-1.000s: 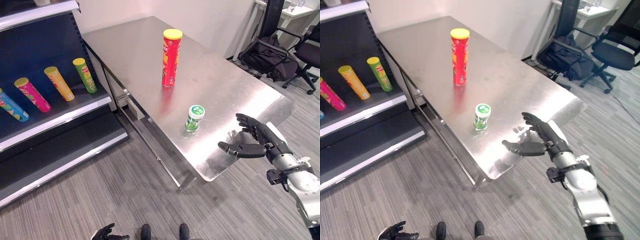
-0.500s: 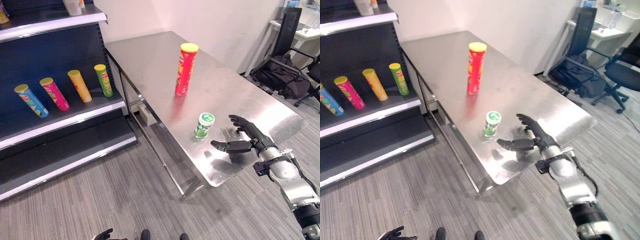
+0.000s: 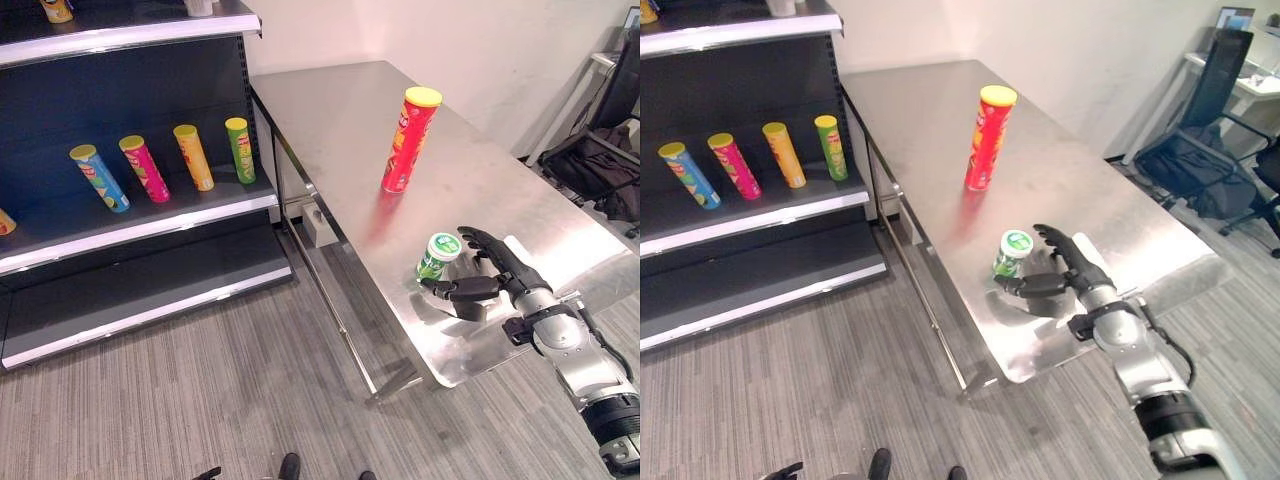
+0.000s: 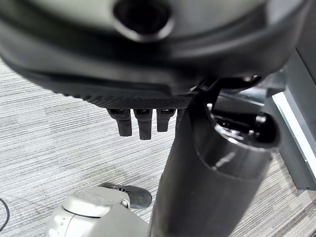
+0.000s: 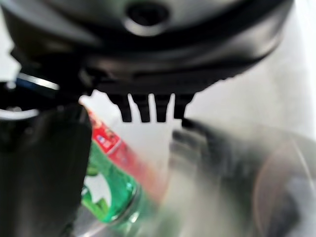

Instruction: Put the goods on the table back onto the shelves and tidy them up.

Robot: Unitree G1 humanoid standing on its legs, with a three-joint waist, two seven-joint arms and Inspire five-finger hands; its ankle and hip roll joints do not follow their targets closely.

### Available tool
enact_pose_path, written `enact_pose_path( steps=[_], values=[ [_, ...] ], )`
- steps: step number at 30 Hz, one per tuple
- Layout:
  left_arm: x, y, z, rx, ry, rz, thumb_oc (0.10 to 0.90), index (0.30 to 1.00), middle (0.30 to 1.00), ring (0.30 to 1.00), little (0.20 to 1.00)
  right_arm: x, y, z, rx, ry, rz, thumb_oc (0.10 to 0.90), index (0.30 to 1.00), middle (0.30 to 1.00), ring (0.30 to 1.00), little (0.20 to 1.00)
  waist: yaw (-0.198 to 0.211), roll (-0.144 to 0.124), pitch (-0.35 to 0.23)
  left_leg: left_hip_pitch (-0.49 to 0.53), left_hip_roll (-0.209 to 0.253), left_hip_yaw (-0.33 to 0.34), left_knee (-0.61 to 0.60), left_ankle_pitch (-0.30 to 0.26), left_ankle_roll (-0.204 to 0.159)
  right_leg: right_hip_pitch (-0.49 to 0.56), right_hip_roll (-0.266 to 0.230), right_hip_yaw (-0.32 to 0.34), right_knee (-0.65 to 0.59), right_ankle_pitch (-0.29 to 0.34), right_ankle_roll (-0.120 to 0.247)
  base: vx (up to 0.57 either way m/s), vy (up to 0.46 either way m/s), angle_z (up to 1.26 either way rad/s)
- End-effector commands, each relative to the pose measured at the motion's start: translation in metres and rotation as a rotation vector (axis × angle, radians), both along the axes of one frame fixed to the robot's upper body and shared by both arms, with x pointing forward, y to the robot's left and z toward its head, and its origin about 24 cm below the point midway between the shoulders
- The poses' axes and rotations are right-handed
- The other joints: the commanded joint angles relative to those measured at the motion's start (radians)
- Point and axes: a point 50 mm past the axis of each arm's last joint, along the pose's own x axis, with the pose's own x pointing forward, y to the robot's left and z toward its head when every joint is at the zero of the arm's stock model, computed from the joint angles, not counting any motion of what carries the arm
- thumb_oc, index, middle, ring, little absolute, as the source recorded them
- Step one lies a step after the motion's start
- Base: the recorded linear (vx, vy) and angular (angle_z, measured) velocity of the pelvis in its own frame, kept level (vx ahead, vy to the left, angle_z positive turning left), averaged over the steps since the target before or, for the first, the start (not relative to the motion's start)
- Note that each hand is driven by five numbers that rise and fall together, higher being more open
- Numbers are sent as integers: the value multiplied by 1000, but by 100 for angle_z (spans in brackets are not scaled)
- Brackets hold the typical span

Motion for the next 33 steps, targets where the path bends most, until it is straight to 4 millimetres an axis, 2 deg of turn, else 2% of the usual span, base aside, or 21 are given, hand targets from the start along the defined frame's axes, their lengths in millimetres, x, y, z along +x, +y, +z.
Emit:
enact_pose_path(
  steps=[1,8,13,15,17,19,20,22,23,25,27,28,29,30,31,32,33],
  values=[
    [14,17,7,54,-46,-3,800,900,900,900,900,28,18,49,-4,-193,50,400,300,300,300,300,43,-25,-30,24,44,53,10,-93,-49,10,-51,22,7,-29,68,0,0,0],
    [13,17,7,54,-43,5,800,900,900,900,900,31,21,51,38,-222,37,400,300,300,300,300,47,-26,-31,23,44,54,10,-95,-48,9,-51,19,7,-30,68,0,0,0],
    [11,17,6,62,-31,11,800,900,900,900,900,22,18,71,18,-321,34,400,300,300,300,300,44,-31,-32,27,49,55,10,-101,-50,10,-50,13,7,-34,68,10,-14,2],
    [14,18,7,66,-41,11,800,900,900,900,900,15,20,84,17,-387,56,400,300,300,300,300,36,-29,-32,31,52,58,10,-104,-52,12,-48,16,7,-36,67,32,-50,4],
    [21,19,10,67,-72,15,800,900,900,900,900,-1,26,111,-3,-506,118,400,300,300,300,300,24,-27,-31,36,60,60,10,-107,-54,8,-38,24,7,-39,63,42,-78,3],
    [25,19,12,63,-93,14,800,900,900,900,900,-11,29,126,-22,-566,153,400,300,300,300,300,21,-26,-32,37,66,61,10,-108,-57,6,-31,28,7,-43,60,45,-102,5],
    [31,20,15,60,-123,1,800,900,900,900,900,-25,31,143,-51,-649,186,400,300,300,300,300,14,-26,-30,38,79,60,10,-106,-63,2,-18,34,7,-48,55,59,-160,1],
    [38,23,19,57,-164,-12,800,900,900,900,900,-39,33,164,-96,-756,204,400,300,300,300,300,6,-25,-22,37,103,54,10,-95,-70,-7,5,42,7,-58,45,39,-165,8],
    [39,23,20,57,-164,-12,800,900,900,900,900,-40,32,164,-96,-756,203,400,300,300,300,300,6,-25,-22,37,104,54,10,-95,-70,-7,6,41,7,-58,44,-32,-112,5],
    [48,22,23,52,-205,-17,800,900,900,900,900,-47,36,178,-93,-836,219,400,300,300,300,300,7,-28,3,-6,93,37,68,-99,-71,-8,9,36,7,-61,33,-68,-64,2],
    [56,19,27,36,-248,9,800,900,900,900,900,-51,36,185,-96,-881,212,400,300,300,300,300,-3,-38,21,-94,91,29,162,-109,-88,-14,-3,17,7,-64,32,-66,22,36],
    [59,17,28,27,-264,11,800,900,900,900,900,-52,34,187,-100,-888,202,400,300,300,300,300,-7,-37,24,-106,112,36,149,-95,-93,-14,-8,12,7,-66,37,19,195,61],
    [63,13,28,16,-279,3,800,900,900,900,900,-55,33,189,-95,-903,194,400,300,300,300,300,-11,-32,17,-114,166,37,88,-49,-104,-18,-22,8,7,-65,51,117,339,54],
    [68,12,30,20,-289,-20,800,900,900,900,900,-59,27,190,-110,-918,163,400,300,300,300,300,-23,-39,10,-159,221,68,11,-30,-117,-23,-51,1,7,-84,66,115,291,27],
    [68,12,30,20,-289,-21,800,900,900,900,900,-59,27,190,-111,-918,162,400,300,300,300,300,-23,-39,9,-160,221,68,11,-30,-117,-24,-51,1,7,-85,66,75,249,37],
    [71,12,31,26,-298,-30,800,900,900,900,900,-61,24,191,-122,-924,143,400,300,300,300,300,-31,-41,12,-196,242,98,10,-27,-123,-17,-66,-4,7,-95,74,150,338,43],
    [72,10,31,25,-299,-51,800,900,900,900,900,-65,18,191,-146,-929,103,400,300,300,300,300,-32,-19,-11,-207,250,114,10,-19,-138,-9,-82,-6,7,-104,91,213,446,42]
  ],
)
